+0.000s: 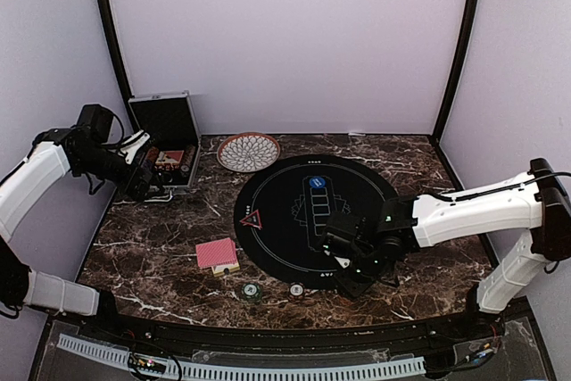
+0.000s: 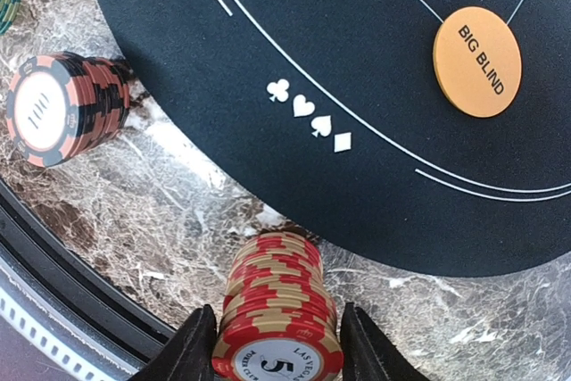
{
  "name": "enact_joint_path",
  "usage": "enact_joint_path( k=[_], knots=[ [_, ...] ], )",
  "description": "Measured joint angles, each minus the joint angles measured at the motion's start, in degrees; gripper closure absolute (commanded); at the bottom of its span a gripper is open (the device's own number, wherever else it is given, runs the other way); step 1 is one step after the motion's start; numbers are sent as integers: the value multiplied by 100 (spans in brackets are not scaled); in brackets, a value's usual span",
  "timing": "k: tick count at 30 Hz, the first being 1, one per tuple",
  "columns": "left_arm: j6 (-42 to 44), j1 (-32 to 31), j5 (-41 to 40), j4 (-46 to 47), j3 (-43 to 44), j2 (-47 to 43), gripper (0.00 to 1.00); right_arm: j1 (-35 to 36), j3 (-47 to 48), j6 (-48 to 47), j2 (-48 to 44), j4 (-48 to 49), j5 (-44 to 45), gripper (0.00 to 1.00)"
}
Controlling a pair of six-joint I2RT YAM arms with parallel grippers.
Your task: Distribute texas hold em gaming equipment
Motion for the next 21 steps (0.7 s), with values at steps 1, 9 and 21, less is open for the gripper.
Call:
enact_joint_path(
  k=[1,9,21],
  knots=[
    [0,0,0,0,15,0,1,0,0,0,0,4,0,56],
    [0,0,0,0,28,0,1,-2,-7,-9,-28,4,28,76],
    [0,-11,2,-2,39,0,1,-2,293,-26,-72,-313,111,85]
  ],
)
